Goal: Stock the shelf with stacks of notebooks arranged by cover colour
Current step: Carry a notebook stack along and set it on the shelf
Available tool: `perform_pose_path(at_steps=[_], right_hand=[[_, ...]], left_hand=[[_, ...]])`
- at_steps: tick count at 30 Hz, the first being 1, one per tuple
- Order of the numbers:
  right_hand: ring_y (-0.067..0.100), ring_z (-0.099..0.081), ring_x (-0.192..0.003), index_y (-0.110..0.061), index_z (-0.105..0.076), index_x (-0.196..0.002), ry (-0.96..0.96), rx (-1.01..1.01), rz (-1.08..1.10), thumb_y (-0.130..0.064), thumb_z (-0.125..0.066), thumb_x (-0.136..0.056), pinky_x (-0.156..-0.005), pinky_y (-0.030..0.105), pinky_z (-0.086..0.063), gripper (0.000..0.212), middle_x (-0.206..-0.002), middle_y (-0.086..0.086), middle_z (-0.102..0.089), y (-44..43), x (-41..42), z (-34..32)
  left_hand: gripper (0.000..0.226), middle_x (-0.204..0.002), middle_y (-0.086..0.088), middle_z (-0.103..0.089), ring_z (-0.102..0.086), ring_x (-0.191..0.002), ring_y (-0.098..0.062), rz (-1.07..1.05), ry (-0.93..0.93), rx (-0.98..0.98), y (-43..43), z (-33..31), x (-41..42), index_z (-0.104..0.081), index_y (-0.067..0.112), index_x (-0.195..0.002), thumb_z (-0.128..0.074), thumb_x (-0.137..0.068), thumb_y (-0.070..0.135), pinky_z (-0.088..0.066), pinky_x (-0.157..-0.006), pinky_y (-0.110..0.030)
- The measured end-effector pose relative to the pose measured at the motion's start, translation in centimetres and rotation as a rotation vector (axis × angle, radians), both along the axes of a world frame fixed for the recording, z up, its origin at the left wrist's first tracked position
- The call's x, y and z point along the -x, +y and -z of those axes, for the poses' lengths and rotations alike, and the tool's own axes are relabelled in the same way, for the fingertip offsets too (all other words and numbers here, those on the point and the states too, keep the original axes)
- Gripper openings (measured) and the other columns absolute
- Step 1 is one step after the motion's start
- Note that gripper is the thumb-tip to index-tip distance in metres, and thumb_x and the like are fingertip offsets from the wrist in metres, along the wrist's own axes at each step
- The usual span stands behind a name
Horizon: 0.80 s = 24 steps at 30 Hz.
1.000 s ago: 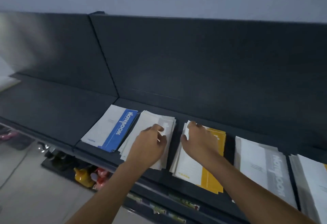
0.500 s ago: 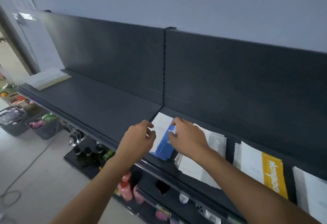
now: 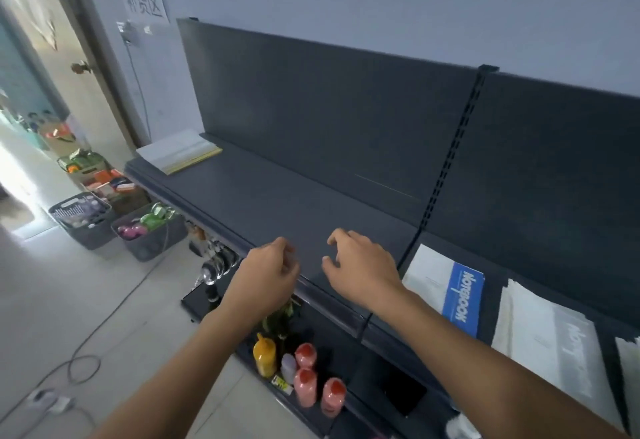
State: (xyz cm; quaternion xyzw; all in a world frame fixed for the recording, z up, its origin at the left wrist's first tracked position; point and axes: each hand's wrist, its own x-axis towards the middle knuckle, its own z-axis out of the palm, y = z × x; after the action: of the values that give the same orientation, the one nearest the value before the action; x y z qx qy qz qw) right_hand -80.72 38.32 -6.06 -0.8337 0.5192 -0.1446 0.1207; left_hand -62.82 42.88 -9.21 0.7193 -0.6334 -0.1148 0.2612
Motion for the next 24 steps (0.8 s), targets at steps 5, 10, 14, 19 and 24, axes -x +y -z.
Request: perform_pose_path(at_steps=[5, 10, 14, 19, 24], right_hand=[[0.022, -0.061, -0.091, -0.024, -0.052, -0.126, 0.012, -0.022, -0.072, -0.038, -0.049, -0.099, -0.07, 0.036, -0.046, 0.03, -0.112, -0.006, -0.059, -2.5, -6.5, 0.2], [0.023, -0.061, -0.091, -0.024, -0.053, -0.123, -0.008, -0.014, -0.126, -0.037, -0.049, -0.099, -0.07, 0.036, -0.044, 0.028, -0.111, -0.006, -0.06, -6.0, -13.8, 0.0], [0.024, -0.061, -0.09, -0.025, -0.054, -0.121, -0.019, -0.017, -0.149, -0.038, -0.05, -0.098, -0.071, 0.036, -0.042, 0.027, -0.11, -0.006, -0.061, -9.7, -19.9, 0.3], [0.024, -0.062, -0.092, -0.025, -0.054, -0.121, -0.025, -0.056, -0.178, -0.039, -0.052, -0.098, -0.073, 0.037, -0.048, 0.027, -0.112, -0.006, -0.062, -13.5, -26.9, 1.3], [0.022, -0.062, -0.092, -0.026, -0.055, -0.122, 0.001, -0.067, -0.208, -0.04, -0.052, -0.097, -0.071, 0.034, -0.045, 0.029, -0.112, -0.007, -0.062, -15.9, -33.1, 1.9]], left_hand=[[0.022, -0.088, 0.014, -0.063, -0.056, -0.075, 0.0, -0.05, 0.007, 0.001, -1.0, 0.2, -6.0, -0.062, 0.022, -0.112, -0.054, -0.093, 0.03, -0.037, -0.061, -0.011], [0.017, -0.089, 0.014, -0.064, -0.06, -0.079, -0.004, -0.102, -0.005, -0.004, -3.1, -0.6, -13.2, -0.064, 0.021, -0.109, -0.056, -0.095, 0.027, -0.041, -0.065, -0.014], [0.019, -0.09, 0.014, -0.066, -0.064, -0.084, -0.005, -0.172, 0.014, 0.008, -5.6, -1.5, -19.4, -0.065, 0.023, -0.112, -0.056, -0.096, 0.029, -0.055, -0.078, -0.03], [0.02, -0.095, 0.011, -0.068, -0.063, -0.083, -0.003, -0.203, 0.011, 0.005, -8.3, -1.5, -26.4, -0.065, 0.022, -0.114, -0.056, -0.097, 0.029, -0.045, -0.068, -0.017], [0.015, -0.086, 0.02, -0.061, -0.058, -0.076, 0.006, -0.239, 0.028, 0.002, -9.6, -0.6, -32.7, -0.064, 0.025, -0.11, -0.056, -0.098, 0.029, -0.041, -0.064, -0.015]])
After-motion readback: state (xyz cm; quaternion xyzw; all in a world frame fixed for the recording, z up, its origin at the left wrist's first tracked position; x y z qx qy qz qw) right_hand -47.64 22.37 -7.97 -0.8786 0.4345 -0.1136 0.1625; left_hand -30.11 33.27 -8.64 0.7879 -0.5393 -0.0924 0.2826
